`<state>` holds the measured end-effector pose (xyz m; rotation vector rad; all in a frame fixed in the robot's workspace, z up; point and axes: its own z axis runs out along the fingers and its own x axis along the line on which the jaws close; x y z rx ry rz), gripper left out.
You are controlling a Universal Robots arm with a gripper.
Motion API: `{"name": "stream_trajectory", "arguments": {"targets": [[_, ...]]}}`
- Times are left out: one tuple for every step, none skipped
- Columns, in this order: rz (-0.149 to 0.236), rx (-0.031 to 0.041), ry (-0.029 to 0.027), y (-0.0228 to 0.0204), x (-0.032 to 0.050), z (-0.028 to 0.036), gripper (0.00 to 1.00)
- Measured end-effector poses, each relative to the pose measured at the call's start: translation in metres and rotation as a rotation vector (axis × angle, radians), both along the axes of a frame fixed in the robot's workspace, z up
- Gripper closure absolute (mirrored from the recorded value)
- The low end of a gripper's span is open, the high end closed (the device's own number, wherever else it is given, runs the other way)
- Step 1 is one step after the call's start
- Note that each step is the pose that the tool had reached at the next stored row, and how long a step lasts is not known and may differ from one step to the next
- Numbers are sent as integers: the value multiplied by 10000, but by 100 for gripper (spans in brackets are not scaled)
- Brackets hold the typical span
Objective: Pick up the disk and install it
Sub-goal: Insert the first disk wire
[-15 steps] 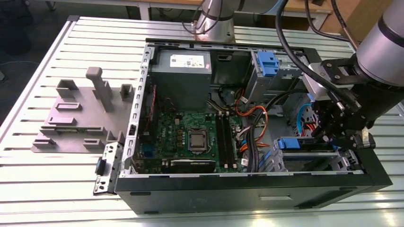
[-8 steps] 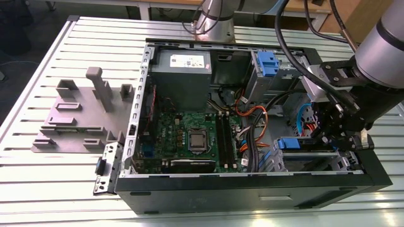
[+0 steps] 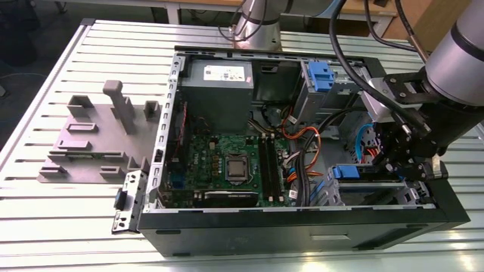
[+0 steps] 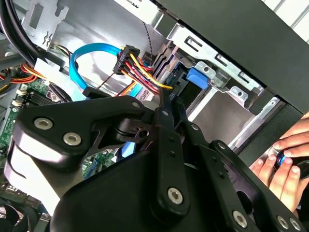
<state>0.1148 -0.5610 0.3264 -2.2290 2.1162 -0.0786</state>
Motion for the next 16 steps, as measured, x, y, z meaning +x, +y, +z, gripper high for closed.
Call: {"name": "stream_trajectory", "arguments": {"targets": [[0, 2, 0, 0, 0, 0, 82], [0, 10, 0, 0, 0, -1, 82], [0, 14, 0, 0, 0, 2, 81], [0, 20, -1, 0, 0, 7, 81], [0, 25, -1, 0, 0, 18, 75], [0, 34, 0, 0, 0, 29, 75], [0, 44, 0, 0, 0, 42, 75], [0, 54, 0, 0, 0, 56, 75], [0, 66, 0, 0, 0, 71, 75], [0, 78, 0, 0, 0, 88, 75], [0, 90, 0, 0, 0, 101, 75], [1, 96, 0, 0, 0, 113, 75], [0, 100, 0, 0, 0, 119, 76], [0, 105, 0, 0, 0, 118, 83], [0, 105, 0, 0, 0, 119, 89], [0, 104, 0, 0, 0, 120, 89]]}}
